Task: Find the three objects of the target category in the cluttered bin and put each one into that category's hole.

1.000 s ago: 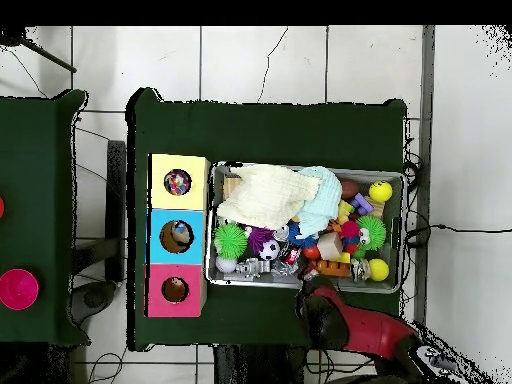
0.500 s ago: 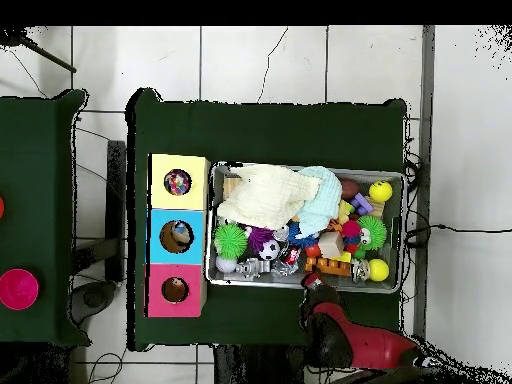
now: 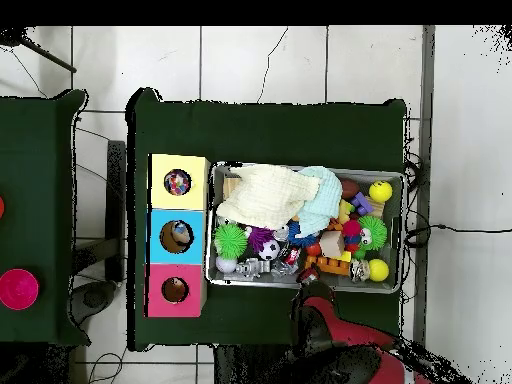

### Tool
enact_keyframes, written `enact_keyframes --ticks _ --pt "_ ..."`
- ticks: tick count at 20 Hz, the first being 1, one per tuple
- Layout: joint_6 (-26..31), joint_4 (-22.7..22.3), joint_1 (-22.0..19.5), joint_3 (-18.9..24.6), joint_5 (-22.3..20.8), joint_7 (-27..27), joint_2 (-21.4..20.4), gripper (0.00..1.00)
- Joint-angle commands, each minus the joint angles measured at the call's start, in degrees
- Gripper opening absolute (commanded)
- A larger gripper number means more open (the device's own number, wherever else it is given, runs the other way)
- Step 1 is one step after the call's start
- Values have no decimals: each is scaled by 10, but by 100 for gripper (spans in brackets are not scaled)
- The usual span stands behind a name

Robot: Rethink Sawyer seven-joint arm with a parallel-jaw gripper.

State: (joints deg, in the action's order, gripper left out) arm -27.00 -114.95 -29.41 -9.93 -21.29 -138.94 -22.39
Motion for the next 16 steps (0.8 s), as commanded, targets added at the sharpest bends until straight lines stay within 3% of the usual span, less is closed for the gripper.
enact_keyframes --ticks 1,11,16 --pt "220 132 6 38 113 -30 161 100" --pt "252 148 -15 55 90 -1 164 100" --pt "238 145 3 40 92 -9 156 100"
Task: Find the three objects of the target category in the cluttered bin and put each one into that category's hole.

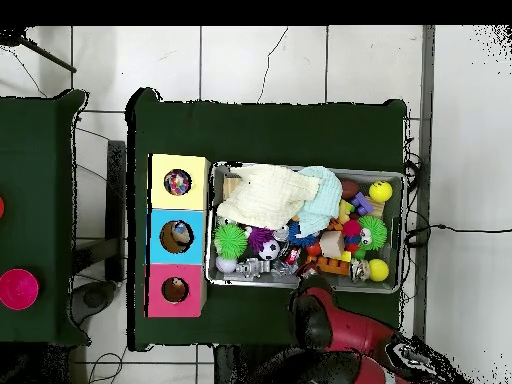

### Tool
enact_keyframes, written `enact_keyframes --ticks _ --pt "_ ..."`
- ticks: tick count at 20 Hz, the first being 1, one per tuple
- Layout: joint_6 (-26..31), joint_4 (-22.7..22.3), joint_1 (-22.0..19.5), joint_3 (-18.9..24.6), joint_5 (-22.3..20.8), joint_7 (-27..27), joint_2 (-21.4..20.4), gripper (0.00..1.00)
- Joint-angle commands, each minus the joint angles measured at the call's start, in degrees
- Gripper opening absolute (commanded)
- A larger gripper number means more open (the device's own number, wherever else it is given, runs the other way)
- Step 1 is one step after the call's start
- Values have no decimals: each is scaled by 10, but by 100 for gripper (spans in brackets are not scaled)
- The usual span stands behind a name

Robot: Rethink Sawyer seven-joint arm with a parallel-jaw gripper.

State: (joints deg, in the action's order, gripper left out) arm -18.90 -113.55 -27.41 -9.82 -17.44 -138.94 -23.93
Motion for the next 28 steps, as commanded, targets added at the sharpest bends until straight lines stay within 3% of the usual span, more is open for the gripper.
enact_keyframes --ticks 1,6,12,14,19,21,23,28 --pt "172 123 -16 40 59 -12 159 100" --pt "257 59 10 18 71 -13 48 100" --pt "261 1 2 33 56 -22 -69 100" --pt "294 -12 4 31 61 -22 -117 100" --pt "351 -24 7 33 60 -13 -185 100" --pt "347 -31 -6 47 54 -12 -192 100" --pt "333 -27 -22 62 45 -8 -169 100" --pt "244 21 -45 74 18 -16 -41 100"
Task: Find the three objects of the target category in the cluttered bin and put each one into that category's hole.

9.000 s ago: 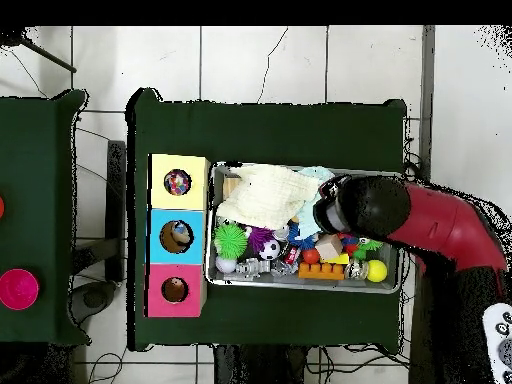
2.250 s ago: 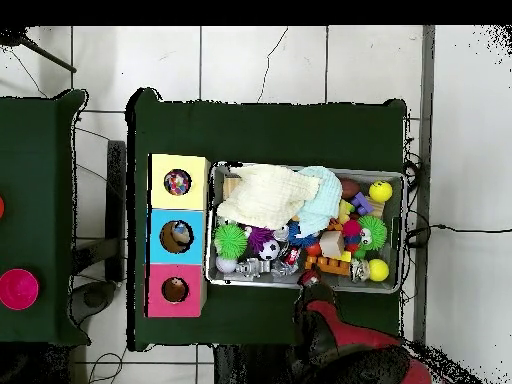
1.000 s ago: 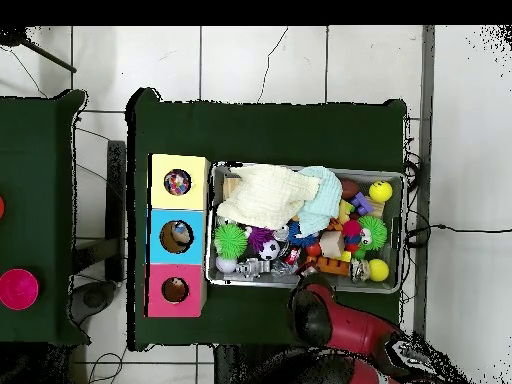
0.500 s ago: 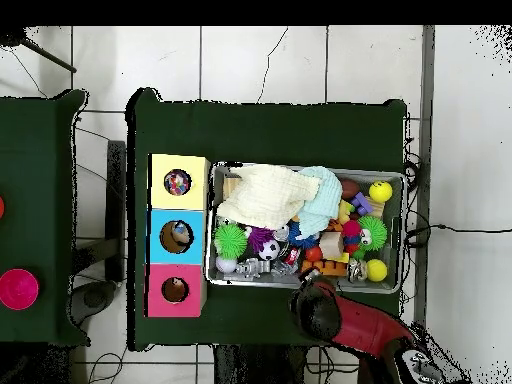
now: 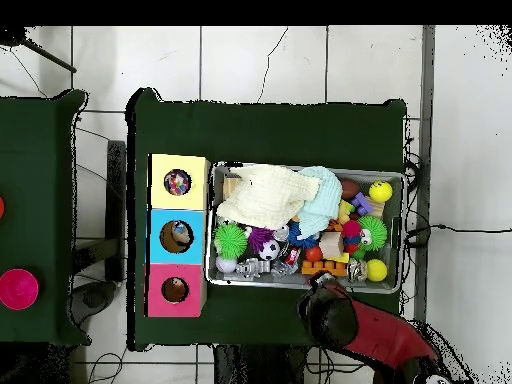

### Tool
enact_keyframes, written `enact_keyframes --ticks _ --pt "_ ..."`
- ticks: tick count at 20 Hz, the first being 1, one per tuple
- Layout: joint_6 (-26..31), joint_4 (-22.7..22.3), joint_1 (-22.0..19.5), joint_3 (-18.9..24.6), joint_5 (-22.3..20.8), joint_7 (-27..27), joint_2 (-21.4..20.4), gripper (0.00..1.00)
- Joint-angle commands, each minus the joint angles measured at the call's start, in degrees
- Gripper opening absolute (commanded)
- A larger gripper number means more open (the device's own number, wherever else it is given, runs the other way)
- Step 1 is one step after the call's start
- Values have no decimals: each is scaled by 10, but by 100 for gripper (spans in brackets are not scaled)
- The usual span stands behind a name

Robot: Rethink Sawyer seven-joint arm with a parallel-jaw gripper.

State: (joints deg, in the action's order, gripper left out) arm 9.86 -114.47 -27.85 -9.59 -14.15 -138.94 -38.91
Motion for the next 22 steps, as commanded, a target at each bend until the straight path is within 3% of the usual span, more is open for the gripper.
enact_keyframes --ticks 1,6,16,20,22 --pt "-53 36 -48 79 -15 -15 126 100" --pt "-100 46 -37 68 -16 -32 166 100" --pt "-133 63 -30 58 -1 -30 206 100" --pt "-156 87 -49 71 -3 -27 258 100" --pt "-163 110 -23 44 4 -24 285 100"
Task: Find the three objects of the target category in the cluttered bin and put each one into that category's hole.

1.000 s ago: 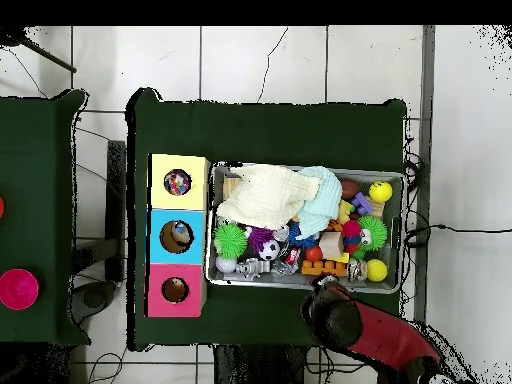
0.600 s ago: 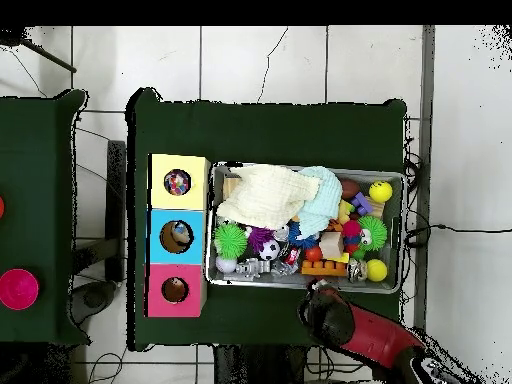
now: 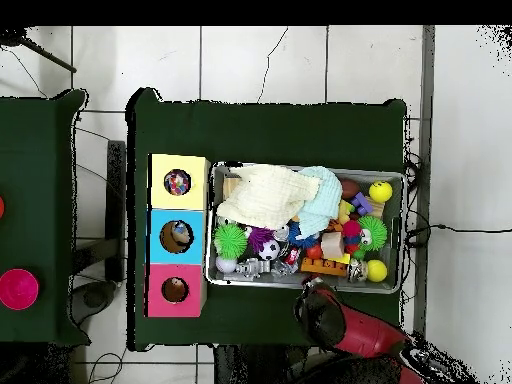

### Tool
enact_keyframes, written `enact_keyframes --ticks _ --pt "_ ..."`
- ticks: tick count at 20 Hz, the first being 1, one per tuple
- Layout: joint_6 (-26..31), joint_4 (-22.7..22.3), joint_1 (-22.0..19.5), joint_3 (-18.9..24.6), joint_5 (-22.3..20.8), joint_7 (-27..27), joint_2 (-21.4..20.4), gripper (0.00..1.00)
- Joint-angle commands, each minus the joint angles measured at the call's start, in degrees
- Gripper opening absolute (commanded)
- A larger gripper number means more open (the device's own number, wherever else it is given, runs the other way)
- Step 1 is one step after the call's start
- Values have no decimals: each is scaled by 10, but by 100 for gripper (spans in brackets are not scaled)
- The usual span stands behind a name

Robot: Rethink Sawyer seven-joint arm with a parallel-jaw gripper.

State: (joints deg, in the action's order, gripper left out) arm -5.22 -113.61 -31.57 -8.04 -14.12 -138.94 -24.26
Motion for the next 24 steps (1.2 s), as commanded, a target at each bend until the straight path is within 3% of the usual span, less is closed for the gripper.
enact_keyframes --ticks 1,4,6,9,14,17,23,24 --pt "-1 111 31 13 15 -26 153 100" --pt "-65 141 27 16 15 -38 214 100" --pt "-119 175 -6 43 -13 -34 260 100" --pt "-147 206 -44 74 -58 -25 294 100" --pt "-133 256 -112 136 -178 -9 323 100" --pt "-113 262 -99 127 -183 -18 318 100" --pt "-83 282 -147 176 -257 -29 333 100" --pt "-95 283 -137 167 -252 -35 332 100"
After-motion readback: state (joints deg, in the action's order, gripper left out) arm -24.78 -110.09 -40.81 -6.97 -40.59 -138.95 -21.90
